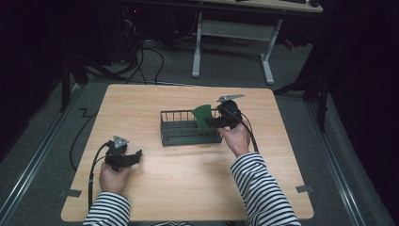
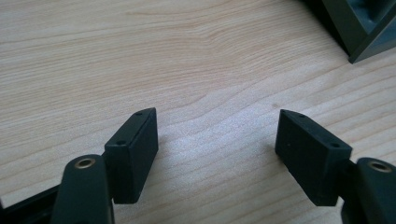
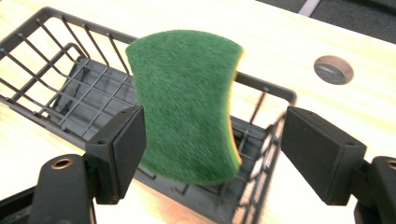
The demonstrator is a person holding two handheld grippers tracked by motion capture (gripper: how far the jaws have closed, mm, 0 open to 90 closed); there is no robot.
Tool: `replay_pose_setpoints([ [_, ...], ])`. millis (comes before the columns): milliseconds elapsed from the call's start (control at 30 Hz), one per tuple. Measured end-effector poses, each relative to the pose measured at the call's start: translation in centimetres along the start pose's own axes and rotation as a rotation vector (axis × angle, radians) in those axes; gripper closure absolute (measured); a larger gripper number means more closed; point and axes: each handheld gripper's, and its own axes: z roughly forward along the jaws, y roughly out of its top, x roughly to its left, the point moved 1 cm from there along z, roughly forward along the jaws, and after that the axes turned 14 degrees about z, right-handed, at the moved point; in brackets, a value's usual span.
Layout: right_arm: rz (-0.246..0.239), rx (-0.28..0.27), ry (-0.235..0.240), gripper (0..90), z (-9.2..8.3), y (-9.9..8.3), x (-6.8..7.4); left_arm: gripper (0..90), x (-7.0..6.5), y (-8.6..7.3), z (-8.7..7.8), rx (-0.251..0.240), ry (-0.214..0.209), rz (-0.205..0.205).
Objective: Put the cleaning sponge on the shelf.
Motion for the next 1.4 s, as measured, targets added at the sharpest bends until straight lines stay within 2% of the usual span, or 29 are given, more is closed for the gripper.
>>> replay_pose_setpoints([
  [267,0.036,-0.033,-0.003,23.1,-2.3,-0.9,-2.3,30.5,0.0,0.0,0.0,0.000,0.000,0.000],
  [367,0.067,-0.073,0.012,24.9,-3.4,-1.3,-3.1,30.4,0.0,0.0,0.0,0.000,0.000,0.000],
  [467,0.069,-0.073,-0.001,24.9,-4.2,-1.8,-3.9,30.4,0.0,0.0,0.0,0.000,0.000,0.001],
  [533,0.077,-0.075,-0.004,24.9,-4.8,-2.0,-4.2,30.3,0.0,0.0,0.0,0.000,0.000,0.000],
  [633,0.078,-0.108,0.002,26.1,-5.9,-2.2,-4.7,30.3,0.0,0.0,0.0,0.000,0.000,0.000],
  [733,0.100,-0.121,0.010,26.3,-6.9,-2.9,-5.3,30.3,0.0,0.0,0.0,0.000,0.000,0.001],
  [967,0.108,-0.130,-0.001,26.3,-8.5,-3.9,-6.3,30.3,0.0,0.0,0.0,0.000,0.001,0.001],
  [1233,0.096,-0.148,-0.011,27.3,-10.4,-4.7,-6.3,30.2,0.0,0.0,0.0,0.001,0.000,0.002],
  [1300,0.108,-0.168,-0.004,29.4,-10.9,-5.0,-6.4,30.3,0.0,0.0,0.0,0.001,-0.001,0.001],
  [1400,0.119,-0.156,-0.005,29.6,-11.1,-5.7,-6.7,30.2,0.0,0.0,0.0,0.001,0.000,0.002],
])
